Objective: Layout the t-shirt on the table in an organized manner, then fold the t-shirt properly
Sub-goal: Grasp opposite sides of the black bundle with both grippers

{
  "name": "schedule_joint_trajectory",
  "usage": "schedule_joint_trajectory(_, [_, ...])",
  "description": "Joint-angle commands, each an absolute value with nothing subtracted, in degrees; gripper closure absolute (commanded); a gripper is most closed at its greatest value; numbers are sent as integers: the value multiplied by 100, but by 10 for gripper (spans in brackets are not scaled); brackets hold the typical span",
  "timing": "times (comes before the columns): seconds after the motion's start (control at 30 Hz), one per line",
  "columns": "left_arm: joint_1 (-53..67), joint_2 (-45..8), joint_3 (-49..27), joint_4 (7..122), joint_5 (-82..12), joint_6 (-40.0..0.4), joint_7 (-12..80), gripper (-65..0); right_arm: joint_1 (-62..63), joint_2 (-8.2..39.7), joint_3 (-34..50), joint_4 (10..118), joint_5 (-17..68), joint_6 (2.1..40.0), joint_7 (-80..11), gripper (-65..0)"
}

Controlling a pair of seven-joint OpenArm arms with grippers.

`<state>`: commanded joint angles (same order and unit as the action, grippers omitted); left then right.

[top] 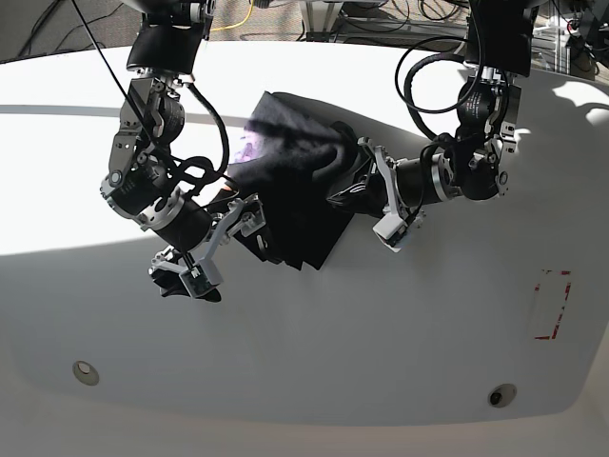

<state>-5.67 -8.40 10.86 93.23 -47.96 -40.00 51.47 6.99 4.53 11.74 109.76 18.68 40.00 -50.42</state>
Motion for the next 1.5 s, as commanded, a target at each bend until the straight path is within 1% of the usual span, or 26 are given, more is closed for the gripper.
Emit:
schedule_joint_trajectory(0.07, [-567,-743,1156,9314,-4778,-4000,5147,-81,611,497,1235,10976,1868,4000,-5059,-650])
schedule_joint_trajectory(0.1, [-567,-681,1165,9314,-4734,-4000,5147,-81,532,514,1262,10976,1868,4000,-5059,-636])
schedule_joint_trajectory(0.13, [-567,-646,1174,9314,-4681,-4000,5147,-81,462,541,1270,10976,1868,4000,-5059,-617])
schedule_joint_trajectory(0.2, [-567,-593,1174,9314,-4567,-4000,5147,-81,321,576,1253,10958,1868,4000,-5059,-549])
schedule_joint_trajectory(0.33, [-558,-576,1156,9323,-4488,-4000,5138,-81,57,541,1226,10800,1868,4000,-5059,-335])
schedule_joint_trajectory(0.37, [-558,-576,1112,9349,-4488,-4000,5138,-81,4,532,1226,10668,1868,4000,-5051,-252])
schedule_joint_trajectory(0.4, [-532,-585,1051,9358,-4488,-4000,5138,-81,-13,523,1209,10545,1868,4000,-5042,-200])
schedule_joint_trajectory(0.43, [-523,-593,989,9367,-4488,-4000,5138,-81,-13,523,1174,10440,1868,4000,-5033,-165])
schedule_joint_trajectory(0.47, [-514,-602,884,9367,-4488,-4000,5138,-81,-4,488,1077,10185,1868,4000,-5024,-105])
schedule_joint_trajectory(0.5, [-514,-620,804,9367,-4488,-4000,5138,-81,13,488,1007,10000,1851,4000,-5015,-76])
schedule_joint_trajectory(0.53, [-505,-655,734,9367,-4488,-4000,5138,-81,22,470,963,9842,1842,4000,-4998,-70])
schedule_joint_trajectory(0.6, [-418,-927,549,9376,-4497,-4000,5138,-81,127,444,910,9473,1859,4000,-4734,-92])
schedule_joint_trajectory(0.7, [-356,-1147,356,9490,-4497,-4000,5138,-81,224,338,752,9033,1851,4000,-4374,-116])
schedule_joint_trajectory(0.9, [-321,-1402,92,9648,-4497,-4000,5138,-81,558,268,400,8075,1815,4000,-3881,-122])
schedule_joint_trajectory(1.1, [-171,-1578,-110,9657,-4497,-4000,5138,-81,699,277,171,7213,1807,4000,-3160,-124])
schedule_joint_trajectory(1.17, [-171,-1578,-145,9657,-4497,-4000,5138,-81,699,277,163,7257,1851,4000,-3178,-124])
schedule_joint_trajectory(1.23, [-171,-1578,-154,9657,-4497,-4000,5138,-81,690,277,171,7530,1868,4000,-3310,-124])
schedule_joint_trajectory(1.5, [-101,-1552,-154,9657,-4497,-4000,5138,-81,523,242,180,9525,1868,4000,-4435,-124])
